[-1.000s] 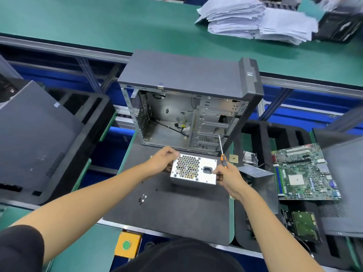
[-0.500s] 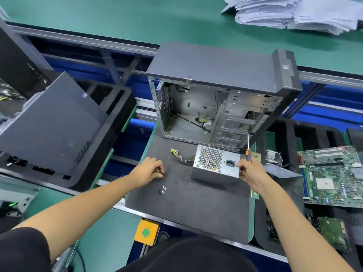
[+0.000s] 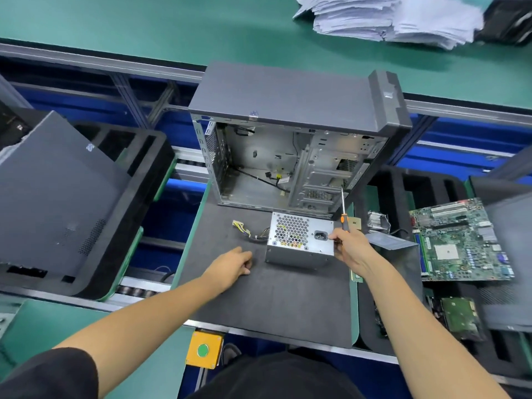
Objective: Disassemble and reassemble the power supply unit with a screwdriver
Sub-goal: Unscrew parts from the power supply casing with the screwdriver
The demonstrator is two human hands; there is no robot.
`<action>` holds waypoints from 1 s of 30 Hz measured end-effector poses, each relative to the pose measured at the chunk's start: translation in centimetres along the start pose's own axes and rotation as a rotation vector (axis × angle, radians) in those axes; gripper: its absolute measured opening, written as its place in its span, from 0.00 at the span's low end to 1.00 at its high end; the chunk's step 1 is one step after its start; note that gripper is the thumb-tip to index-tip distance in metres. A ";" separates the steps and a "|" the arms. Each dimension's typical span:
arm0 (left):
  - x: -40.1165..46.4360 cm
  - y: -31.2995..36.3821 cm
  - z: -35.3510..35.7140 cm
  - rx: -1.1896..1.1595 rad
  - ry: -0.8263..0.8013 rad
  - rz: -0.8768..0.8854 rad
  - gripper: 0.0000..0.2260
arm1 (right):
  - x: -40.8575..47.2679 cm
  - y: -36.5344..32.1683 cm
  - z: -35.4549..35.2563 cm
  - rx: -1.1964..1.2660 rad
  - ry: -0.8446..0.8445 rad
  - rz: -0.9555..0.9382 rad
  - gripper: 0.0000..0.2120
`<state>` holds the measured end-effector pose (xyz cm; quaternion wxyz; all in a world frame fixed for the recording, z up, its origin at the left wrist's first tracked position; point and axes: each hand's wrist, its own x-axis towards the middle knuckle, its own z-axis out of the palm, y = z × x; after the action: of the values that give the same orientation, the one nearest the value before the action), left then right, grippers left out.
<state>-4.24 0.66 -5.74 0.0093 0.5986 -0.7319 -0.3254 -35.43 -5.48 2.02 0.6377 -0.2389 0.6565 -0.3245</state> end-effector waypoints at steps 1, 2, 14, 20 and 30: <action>-0.1 0.0 -0.1 -0.022 0.003 0.015 0.05 | -0.1 0.0 0.0 0.002 -0.005 0.002 0.11; -0.3 0.1 -0.2 -0.064 0.027 0.040 0.05 | -0.2 -0.1 0.0 0.002 -0.011 0.003 0.10; 1.5 12.3 -6.1 -0.686 0.436 0.283 0.09 | -0.8 -0.6 -1.0 -0.026 -0.087 -0.020 0.13; 5.4 15.8 -5.9 -0.679 0.209 0.324 0.13 | -0.8 -0.5 -1.3 -0.009 -0.143 -0.012 0.14; 6.7 17.3 -3.8 -0.140 0.353 0.290 0.12 | -0.7 -0.8 -1.6 -0.029 -0.146 0.013 0.13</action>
<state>-19.66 -5.76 3.22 0.2250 0.5328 -0.7729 -0.2610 -37.01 -5.36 3.06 0.6823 -0.2668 0.6144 -0.2928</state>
